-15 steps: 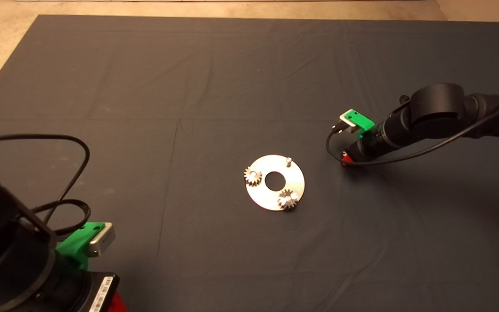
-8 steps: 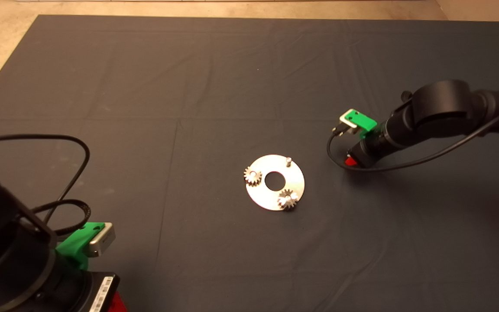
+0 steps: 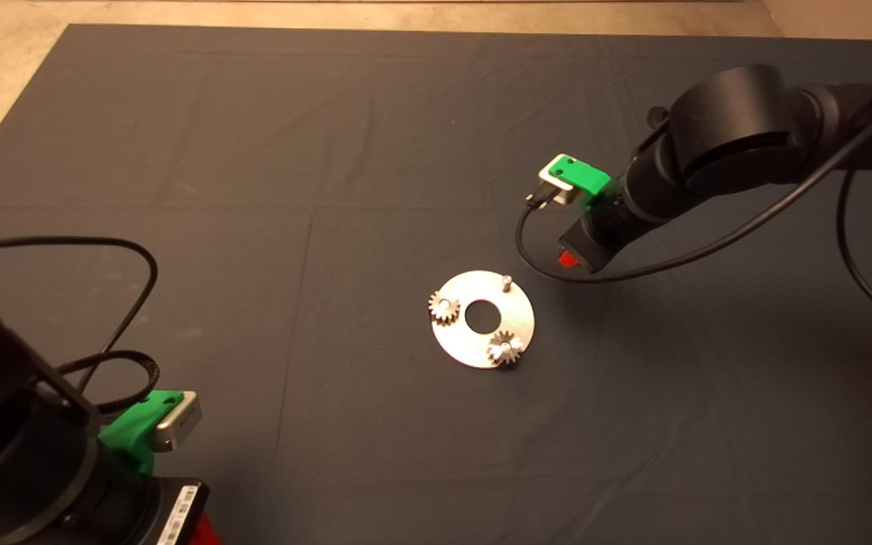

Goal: Install three planetary gears onto the carrier pins

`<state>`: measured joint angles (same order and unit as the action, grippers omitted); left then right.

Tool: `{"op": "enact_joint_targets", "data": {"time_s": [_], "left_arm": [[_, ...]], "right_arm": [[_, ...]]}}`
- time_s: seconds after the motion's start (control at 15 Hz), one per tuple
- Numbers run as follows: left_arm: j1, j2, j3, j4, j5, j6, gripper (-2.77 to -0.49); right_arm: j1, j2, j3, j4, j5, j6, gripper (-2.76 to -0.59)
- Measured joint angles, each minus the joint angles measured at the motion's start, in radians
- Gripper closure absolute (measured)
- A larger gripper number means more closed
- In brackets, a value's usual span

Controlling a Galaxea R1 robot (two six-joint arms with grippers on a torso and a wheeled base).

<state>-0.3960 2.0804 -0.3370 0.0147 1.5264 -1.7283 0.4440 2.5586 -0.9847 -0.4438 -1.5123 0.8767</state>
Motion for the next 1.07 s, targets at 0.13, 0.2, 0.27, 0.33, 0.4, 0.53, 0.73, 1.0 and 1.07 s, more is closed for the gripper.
{"op": "enact_joint_targets", "data": {"time_s": [0.13,0.2,0.27,0.33,0.4,0.53,0.73,1.0,1.07], "left_arm": [[0.000,0.003,0.000,0.000,0.000,0.000,-1.89],[0.000,0.003,0.000,0.000,0.000,0.000,-1.89],[0.000,0.003,0.000,0.000,0.000,0.000,-1.89],[0.000,0.003,0.000,0.000,0.000,0.000,-1.89],[0.000,0.004,0.000,0.000,0.000,0.000,-1.89],[0.000,0.009,0.000,0.000,0.000,0.000,-1.89],[0.000,0.009,0.000,0.000,0.000,0.000,-1.89],[0.000,0.009,0.000,0.000,0.000,0.000,-1.89],[0.000,0.009,0.000,0.000,0.000,0.000,-1.89]], "right_arm": [[-0.001,0.013,-0.016,0.024,-0.014,0.011,-1.07],[-0.001,0.018,-0.035,0.027,-0.017,0.011,-1.07],[-0.001,0.024,-0.057,0.028,-0.015,0.011,-1.07],[-0.001,0.029,-0.071,0.028,-0.013,0.011,-1.07],[-0.004,0.034,-0.080,0.029,-0.011,0.011,-1.07],[-0.018,0.048,-0.101,0.030,-0.013,0.012,-1.07],[-0.030,0.099,-0.133,0.032,-0.006,0.016,-1.07],[-0.029,0.132,-0.154,0.032,0.001,0.049,-1.07],[-0.029,0.132,-0.154,0.032,0.011,0.054,-1.07]]}}
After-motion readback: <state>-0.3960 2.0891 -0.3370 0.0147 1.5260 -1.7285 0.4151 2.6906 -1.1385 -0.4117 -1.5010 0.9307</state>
